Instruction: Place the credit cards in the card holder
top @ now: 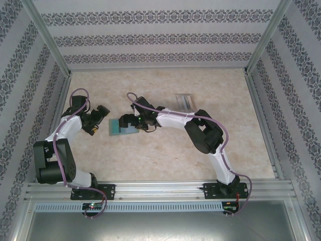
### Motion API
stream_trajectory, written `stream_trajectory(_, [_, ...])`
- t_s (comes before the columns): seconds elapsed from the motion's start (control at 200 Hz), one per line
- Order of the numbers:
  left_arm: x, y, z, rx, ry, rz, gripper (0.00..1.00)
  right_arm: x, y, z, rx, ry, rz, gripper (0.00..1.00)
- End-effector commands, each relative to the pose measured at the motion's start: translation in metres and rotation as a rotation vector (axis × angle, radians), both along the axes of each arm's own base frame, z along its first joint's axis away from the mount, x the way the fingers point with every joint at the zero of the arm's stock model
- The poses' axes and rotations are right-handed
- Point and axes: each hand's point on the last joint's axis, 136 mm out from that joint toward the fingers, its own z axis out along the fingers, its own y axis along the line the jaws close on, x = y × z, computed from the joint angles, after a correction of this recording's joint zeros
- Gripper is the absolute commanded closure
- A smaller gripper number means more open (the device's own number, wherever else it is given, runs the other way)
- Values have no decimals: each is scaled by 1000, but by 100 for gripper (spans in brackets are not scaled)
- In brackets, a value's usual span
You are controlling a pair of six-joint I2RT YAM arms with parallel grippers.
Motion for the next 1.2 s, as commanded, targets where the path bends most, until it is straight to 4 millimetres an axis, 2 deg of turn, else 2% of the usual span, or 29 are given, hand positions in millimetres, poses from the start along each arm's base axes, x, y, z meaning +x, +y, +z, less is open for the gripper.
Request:
stream_trajectory(0.0, [3,5,4,1,-23,8,0,-12,14,13,53,-10,55,2])
stream_trajectory(0.345, [3,4,2,-8,-28,10,0,-6,39,17,114,-31,107,2])
stream_trajectory(0.475, [4,1,1,-20,-31,4,0,-3,42,18,116,-35,108,2])
stream_trajectory(0.655, [4,3,2,-10,-34,3,0,0,20,38,40,-129,63,2])
stream_trajectory(0.814, [6,1,2,-22,-37,-4,0,3,-7,44,-39,-213,-9,2])
stream_trajectory(0.944, [5,1,0,-23,-35,1,0,2,-14,32,-77,-201,-18,2])
stream_trajectory(1.194, [10,0,2,-34,-31,-1,0,-7,-7,2,-69,-117,-18,2])
